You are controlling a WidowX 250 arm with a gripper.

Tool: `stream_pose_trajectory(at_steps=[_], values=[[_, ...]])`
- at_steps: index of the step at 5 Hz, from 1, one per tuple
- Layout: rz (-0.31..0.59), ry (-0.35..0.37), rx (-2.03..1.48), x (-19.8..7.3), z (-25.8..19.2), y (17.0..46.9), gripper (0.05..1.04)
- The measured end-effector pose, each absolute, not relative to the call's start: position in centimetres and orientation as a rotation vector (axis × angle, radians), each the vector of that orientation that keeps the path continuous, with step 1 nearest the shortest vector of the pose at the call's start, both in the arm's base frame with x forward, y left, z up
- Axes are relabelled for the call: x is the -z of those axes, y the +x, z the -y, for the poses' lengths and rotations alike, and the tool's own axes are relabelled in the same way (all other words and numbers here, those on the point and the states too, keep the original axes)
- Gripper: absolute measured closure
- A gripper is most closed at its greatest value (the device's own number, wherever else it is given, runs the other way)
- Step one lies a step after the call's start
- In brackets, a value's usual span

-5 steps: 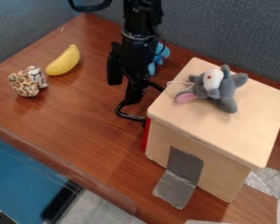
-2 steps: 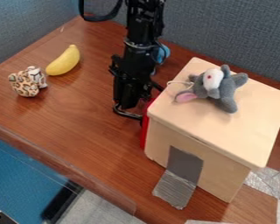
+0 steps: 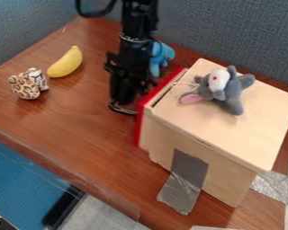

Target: Open the drawer

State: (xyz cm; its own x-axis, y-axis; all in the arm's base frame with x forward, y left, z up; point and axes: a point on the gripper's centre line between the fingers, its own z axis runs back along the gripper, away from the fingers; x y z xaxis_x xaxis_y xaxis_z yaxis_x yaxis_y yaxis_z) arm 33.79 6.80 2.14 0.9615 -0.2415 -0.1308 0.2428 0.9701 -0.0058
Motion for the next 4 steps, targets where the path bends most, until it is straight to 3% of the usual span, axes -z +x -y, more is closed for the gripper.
stream_pose_trajectory(at_steps=[2,4], values=[[-0.105,0.012,0.117,-2.6,-10.7,33.5,0.949],[-0.109,0.019,0.078,-2.7,-11.7,33.2,0.914]])
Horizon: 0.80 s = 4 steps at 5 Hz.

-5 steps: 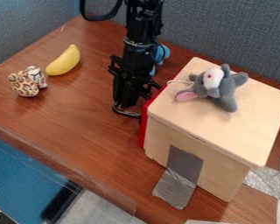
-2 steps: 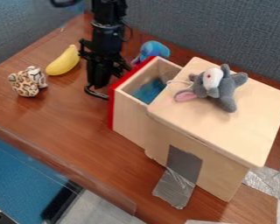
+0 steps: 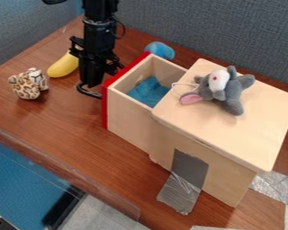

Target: Open the drawer

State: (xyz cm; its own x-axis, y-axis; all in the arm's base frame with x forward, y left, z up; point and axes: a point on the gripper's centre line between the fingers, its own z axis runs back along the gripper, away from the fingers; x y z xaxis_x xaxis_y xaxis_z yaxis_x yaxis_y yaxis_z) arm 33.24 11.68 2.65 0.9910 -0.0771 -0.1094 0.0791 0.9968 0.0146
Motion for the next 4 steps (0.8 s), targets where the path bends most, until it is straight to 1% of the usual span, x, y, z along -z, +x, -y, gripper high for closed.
stream_pose_trajectory(at_steps=[1,2,3,4], values=[[-0.113,0.029,0.059,-2.6,-11.8,33.2,0.685],[-0.062,0.05,0.053,-4.5,-11.7,33.3,0.378],[0.068,0.073,0.049,-8.9,-11.5,33.7,0.113],[0.156,0.052,0.054,-11.7,-10.9,33.6,0.079]])
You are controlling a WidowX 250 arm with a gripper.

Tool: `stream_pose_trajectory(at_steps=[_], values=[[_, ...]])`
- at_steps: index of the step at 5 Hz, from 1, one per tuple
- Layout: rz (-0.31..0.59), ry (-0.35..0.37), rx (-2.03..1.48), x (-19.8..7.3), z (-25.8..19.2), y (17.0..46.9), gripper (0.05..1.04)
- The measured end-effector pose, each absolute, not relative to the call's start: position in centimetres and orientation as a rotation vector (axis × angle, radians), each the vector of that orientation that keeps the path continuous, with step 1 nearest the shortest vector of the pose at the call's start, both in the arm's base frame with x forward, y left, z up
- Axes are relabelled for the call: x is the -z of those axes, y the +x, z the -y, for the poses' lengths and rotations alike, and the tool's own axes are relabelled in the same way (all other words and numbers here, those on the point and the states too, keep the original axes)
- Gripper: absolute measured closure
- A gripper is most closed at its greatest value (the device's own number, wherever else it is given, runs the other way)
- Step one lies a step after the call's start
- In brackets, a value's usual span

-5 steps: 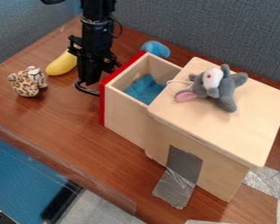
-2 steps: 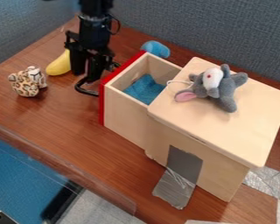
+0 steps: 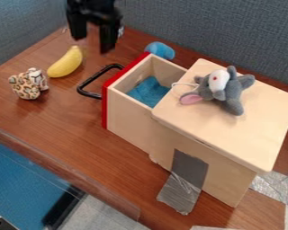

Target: Open the drawer

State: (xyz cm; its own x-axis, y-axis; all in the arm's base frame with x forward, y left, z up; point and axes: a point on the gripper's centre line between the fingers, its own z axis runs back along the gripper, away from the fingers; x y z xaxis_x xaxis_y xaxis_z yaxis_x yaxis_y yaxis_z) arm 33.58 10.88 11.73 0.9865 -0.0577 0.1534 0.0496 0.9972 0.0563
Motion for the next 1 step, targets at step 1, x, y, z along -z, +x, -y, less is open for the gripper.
stream_pose_trajectory(at_steps=[1], values=[[0.182,0.044,0.036,-12.74,-11.83,33.1,0.083]])
